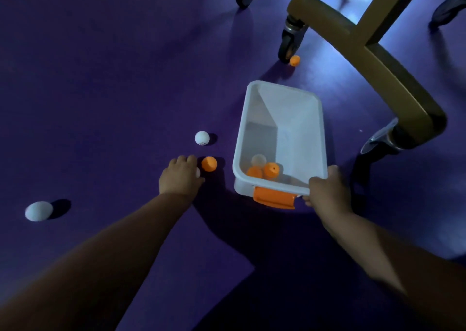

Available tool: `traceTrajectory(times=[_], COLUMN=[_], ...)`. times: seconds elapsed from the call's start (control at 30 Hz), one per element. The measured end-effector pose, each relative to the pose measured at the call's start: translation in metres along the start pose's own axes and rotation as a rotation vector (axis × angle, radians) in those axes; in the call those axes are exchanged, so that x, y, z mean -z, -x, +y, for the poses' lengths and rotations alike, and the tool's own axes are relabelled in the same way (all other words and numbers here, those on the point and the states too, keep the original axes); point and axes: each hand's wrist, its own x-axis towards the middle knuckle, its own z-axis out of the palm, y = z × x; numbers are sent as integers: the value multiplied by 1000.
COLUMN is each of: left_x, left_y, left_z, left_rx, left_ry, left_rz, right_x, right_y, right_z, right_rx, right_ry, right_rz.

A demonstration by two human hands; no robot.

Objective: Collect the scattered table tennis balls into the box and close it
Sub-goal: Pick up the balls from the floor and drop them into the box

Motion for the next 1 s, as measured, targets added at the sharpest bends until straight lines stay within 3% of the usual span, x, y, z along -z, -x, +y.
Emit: traceTrajectory(times=[0.1, 0.23, 0.37, 0.43, 0.5, 0.6, 0.67, 0.77, 0.9, 1.0], left_x=[-4, -3, -1, -5, -4, 14, 35, 62, 63, 51], left_y=[1, -1, -7, -8, -7, -8, -9, -3, 6, 4], left_z=[1, 12, 23, 23, 25, 36, 55, 89, 116, 115], left_rx=[38, -103, -150, -121, -33, 73, -2, -240, -529, -557], left_ry=[107, 177, 1, -42, 92, 409, 630, 806, 617, 535], left_rz=[78, 147, -105, -152, -72, 207, 352, 399, 294, 186], right_x=[-7, -8, -7, -7, -6, -4, -3, 0, 0, -1], right_y=[-3, -2, 0, 0, 2, 3, 3, 6, 7, 8], right_z=[4, 1, 0, 0, -1, -3, -4, -4, -5, -4], right_rx=[2, -8, -12, -7, -5, -4, -4, 0, 9, 43], right_ry=[32, 29, 13, 6, 1, -2, 5, 9, -20, -27], right_rz=[37, 54, 56, 58, 54, 64, 66, 73, 48, 20])
